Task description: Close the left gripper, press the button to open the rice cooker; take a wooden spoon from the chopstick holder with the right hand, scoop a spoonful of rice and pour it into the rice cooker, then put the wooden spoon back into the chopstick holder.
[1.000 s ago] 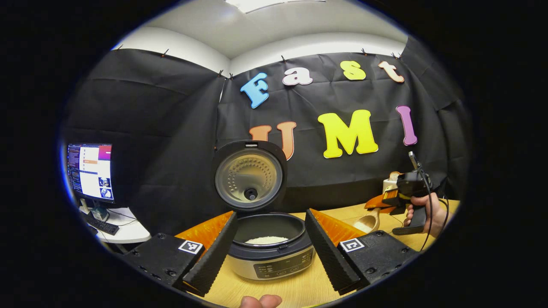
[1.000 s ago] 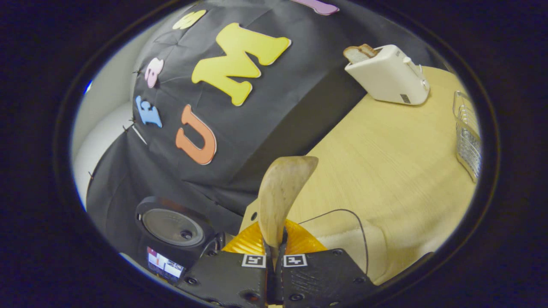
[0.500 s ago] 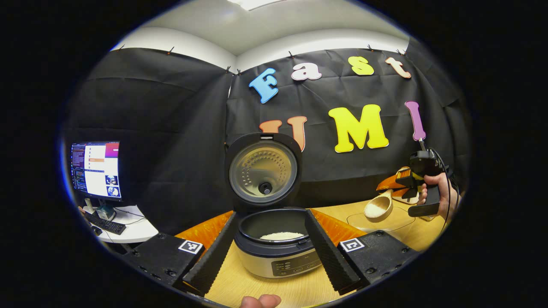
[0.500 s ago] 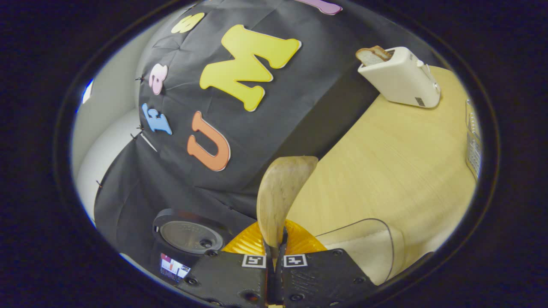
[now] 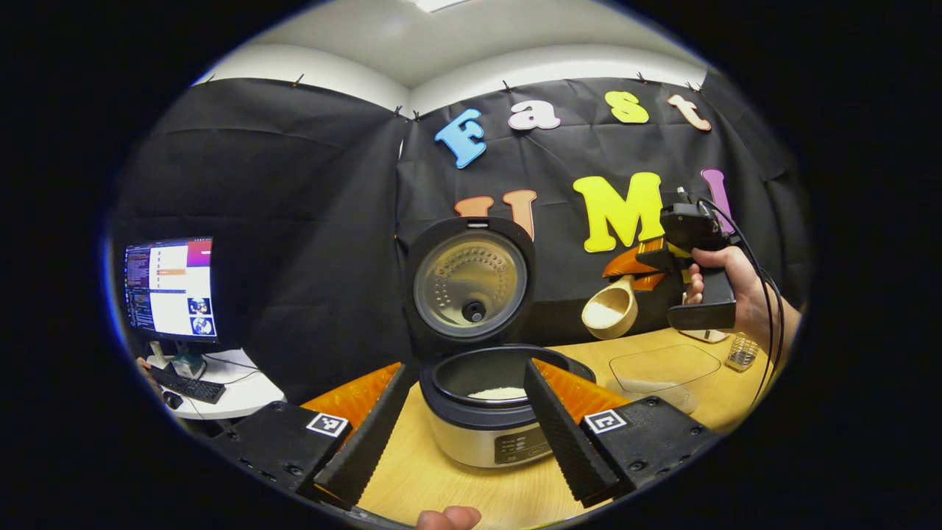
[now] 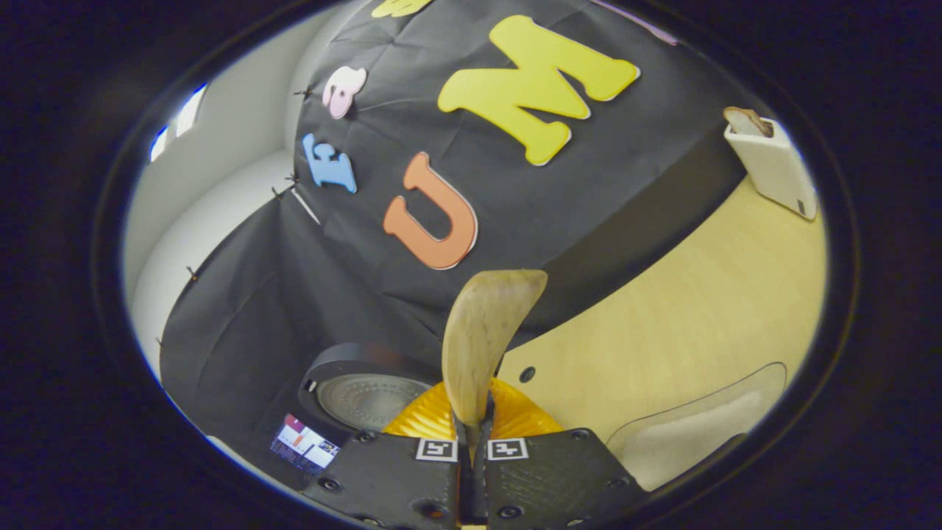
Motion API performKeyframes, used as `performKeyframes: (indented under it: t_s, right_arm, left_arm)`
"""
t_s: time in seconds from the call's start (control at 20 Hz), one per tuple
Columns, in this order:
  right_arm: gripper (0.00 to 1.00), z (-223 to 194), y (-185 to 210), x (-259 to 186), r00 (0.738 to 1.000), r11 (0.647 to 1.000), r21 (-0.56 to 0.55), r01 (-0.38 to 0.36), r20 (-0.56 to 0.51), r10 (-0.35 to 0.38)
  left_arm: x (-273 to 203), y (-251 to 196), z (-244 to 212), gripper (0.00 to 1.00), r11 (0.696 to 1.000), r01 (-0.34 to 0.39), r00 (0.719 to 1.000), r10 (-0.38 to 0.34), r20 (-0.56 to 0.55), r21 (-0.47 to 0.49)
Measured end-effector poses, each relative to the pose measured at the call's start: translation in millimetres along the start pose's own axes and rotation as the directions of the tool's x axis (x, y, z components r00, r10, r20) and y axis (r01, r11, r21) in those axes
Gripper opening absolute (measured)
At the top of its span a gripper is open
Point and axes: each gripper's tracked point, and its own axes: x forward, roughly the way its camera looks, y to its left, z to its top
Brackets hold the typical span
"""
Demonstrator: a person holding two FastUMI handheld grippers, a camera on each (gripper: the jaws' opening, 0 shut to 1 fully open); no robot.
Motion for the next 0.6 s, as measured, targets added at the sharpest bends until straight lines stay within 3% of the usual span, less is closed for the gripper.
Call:
performKeyframes:
  t_s: [0.35, 0.6]
  right_arm:
    - [0.0, -42, 49, 42, 0.999, 0.982, -0.186, -0.014, -0.041, 0.006]
    - [0.0, -52, 68, 56, 1.0, 0.935, -0.356, 0.008, -0.016, -0.014]
  left_arm:
    - [-6, 15, -2, 1.0, 1.0, -0.019, 1.0, 0.019, -0.013, -0.02]
    - [-11, 23, 0, 1.0, 0.999, -0.033, 0.999, 0.033, -0.004, -0.019]
